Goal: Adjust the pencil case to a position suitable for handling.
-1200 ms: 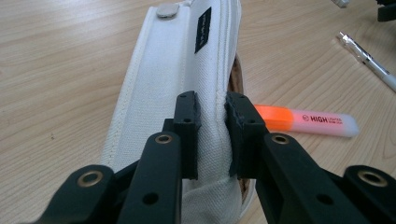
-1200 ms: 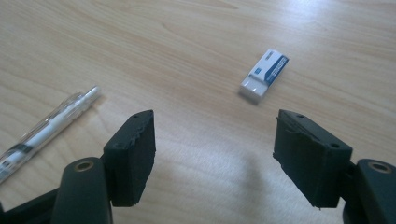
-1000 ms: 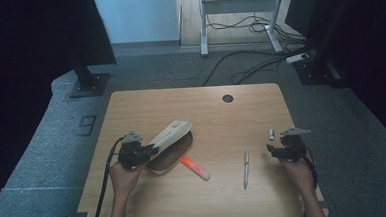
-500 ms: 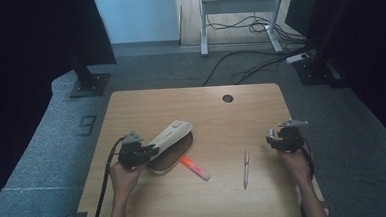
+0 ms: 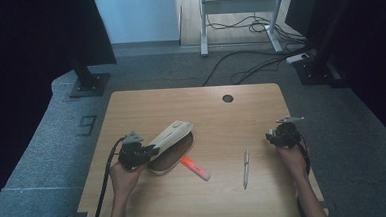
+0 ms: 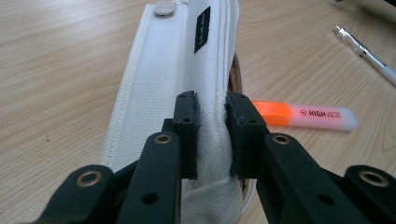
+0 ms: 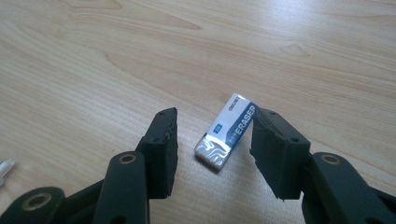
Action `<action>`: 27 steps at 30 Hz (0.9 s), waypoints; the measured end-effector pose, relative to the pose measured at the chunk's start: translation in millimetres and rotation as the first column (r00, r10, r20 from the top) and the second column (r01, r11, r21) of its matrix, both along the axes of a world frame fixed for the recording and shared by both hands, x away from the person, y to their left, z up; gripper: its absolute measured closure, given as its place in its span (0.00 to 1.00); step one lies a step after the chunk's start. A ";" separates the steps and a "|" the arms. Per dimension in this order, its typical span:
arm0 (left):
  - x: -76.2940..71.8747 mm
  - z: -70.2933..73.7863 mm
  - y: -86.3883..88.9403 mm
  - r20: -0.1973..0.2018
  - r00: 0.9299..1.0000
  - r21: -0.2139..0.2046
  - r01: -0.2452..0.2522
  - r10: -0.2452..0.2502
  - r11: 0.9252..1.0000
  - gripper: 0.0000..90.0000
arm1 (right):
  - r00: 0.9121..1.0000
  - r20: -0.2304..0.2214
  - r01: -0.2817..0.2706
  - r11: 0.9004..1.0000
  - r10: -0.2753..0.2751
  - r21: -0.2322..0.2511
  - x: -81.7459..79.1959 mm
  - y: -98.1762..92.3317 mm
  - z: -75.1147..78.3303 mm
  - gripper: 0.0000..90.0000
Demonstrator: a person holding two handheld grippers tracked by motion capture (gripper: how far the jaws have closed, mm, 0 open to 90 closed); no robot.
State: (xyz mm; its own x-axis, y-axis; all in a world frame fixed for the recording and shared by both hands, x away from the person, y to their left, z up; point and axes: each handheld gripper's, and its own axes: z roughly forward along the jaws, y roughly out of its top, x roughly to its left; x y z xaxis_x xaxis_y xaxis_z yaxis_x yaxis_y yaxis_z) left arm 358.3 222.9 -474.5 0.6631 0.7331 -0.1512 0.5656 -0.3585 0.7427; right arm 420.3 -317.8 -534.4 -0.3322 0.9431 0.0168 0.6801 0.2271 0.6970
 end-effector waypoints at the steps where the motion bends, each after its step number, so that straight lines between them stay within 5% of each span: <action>1: -0.1 0.1 0.0 -0.001 1.000 0.000 0.000 0.000 1.000 0.84 | 1.000 -0.001 0.004 1.000 -0.004 0.004 0.9 -0.3 -0.7 0.57; 7: -0.2 0.0 -0.2 -0.001 1.000 0.000 0.002 -0.002 1.000 0.84 | 1.000 -0.022 0.014 1.000 -0.014 -0.008 4.4 -1.6 -5.8 0.60; 14: -0.8 -0.1 -1.2 -0.002 1.000 0.000 0.006 -0.006 1.000 0.83 | 1.000 -0.027 0.010 1.000 -0.010 0.014 4.7 -2.4 -6.7 0.79; 27: -1.2 0.7 -0.3 -0.001 1.000 0.004 0.015 -0.015 1.000 0.83 | 1.000 -0.009 -0.014 0.999 0.015 0.041 0.6 2.0 0.0 0.80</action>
State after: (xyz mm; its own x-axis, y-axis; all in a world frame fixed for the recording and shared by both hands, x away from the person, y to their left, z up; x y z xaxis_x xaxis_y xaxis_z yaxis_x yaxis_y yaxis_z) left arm 357.1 222.6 -473.8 0.6739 0.7236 -0.1491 0.5608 -0.3696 0.7409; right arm 421.0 -315.8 -534.4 -0.3455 0.9366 0.0583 0.6837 0.2087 0.6993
